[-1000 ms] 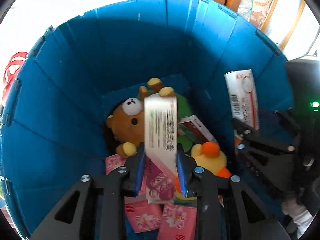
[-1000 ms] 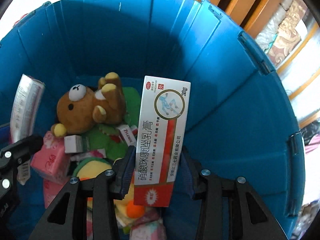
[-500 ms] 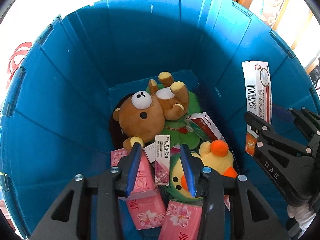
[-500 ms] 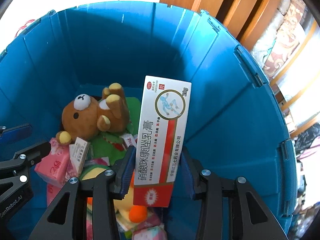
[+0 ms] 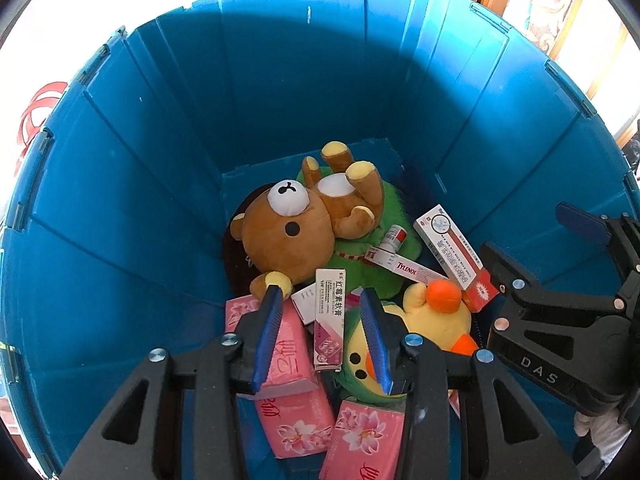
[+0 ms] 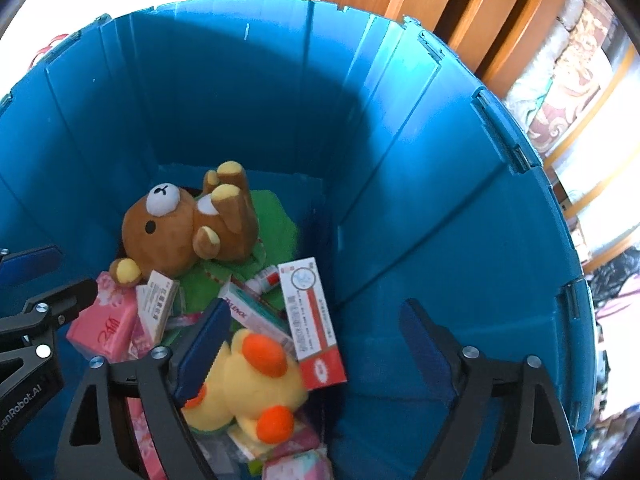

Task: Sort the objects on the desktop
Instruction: 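Lower both grippers into the bin and open them to release the boxes, then move both open grippers back from the bin to the table pile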

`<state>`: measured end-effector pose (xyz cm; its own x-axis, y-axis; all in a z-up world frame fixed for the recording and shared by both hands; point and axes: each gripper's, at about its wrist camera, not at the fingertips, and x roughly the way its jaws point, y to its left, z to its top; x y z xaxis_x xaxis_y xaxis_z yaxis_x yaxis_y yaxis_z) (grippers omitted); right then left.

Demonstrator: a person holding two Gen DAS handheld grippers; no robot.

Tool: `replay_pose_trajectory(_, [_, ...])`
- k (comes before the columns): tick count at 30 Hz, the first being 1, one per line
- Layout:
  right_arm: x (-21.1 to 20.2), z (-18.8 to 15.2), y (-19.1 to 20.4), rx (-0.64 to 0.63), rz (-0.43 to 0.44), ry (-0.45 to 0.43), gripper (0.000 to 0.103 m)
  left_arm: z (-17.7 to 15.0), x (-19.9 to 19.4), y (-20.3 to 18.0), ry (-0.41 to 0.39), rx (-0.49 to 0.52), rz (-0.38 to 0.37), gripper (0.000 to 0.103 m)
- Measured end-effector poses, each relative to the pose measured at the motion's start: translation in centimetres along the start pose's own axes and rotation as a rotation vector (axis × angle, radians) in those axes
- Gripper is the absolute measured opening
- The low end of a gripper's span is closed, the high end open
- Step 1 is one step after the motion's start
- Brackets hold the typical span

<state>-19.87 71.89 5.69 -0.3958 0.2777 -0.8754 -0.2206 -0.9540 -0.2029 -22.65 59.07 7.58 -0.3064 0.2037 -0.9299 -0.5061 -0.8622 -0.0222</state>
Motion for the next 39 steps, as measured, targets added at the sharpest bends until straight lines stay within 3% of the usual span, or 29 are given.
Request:
replay_pose_trajectory(6, [-0.1,-0.1,0.5,-0.025,0.023,0.009,0.103,0.0,-1.0,0.3,-0.034,-0.003,0.011,0.039])
replay_pose_trajectory(12, [-3.4,0.1,0.6,-0.017,0.132,-0.068,0.103,-1.0,-5.7,1.2,-0.138,-0.007,0.031,0.039])
replay_pose_trajectory(19, [-9.1,-0.9,2.2,-0.068,0.169,-0.179,0.103,-3.5,-11.2,3.1,-0.234,-0.032,0.036,0.039])
replay_pose_trajectory(26, [-15.5,-3.9,5.0,-0.094,0.256,-0.322,0.103,-8.9,-18.2,7.1,-0.428,-0.083,0.023,0.039])
replay_pose_trajectory(30, [-19.2,-5.3,7.1,-0.08,0.329,-0.411,0.103,-13.5,-21.3,10.2,-0.559,-0.118,0.076,0.04])
replay_pose_trajectory(33, [-21.5,-6.5,9.6,-0.099,0.347,-0.478,0.103,-16.4,-22.0,13.2,-0.595,-0.165,0.099,0.059])
replay_pose_trajectory(39, [-24.5,-8.5,15.7,-0.145,0.444,-0.534,0.103,-22.2,-22.5,20.3,-0.634,-0.275,0.166,0.061])
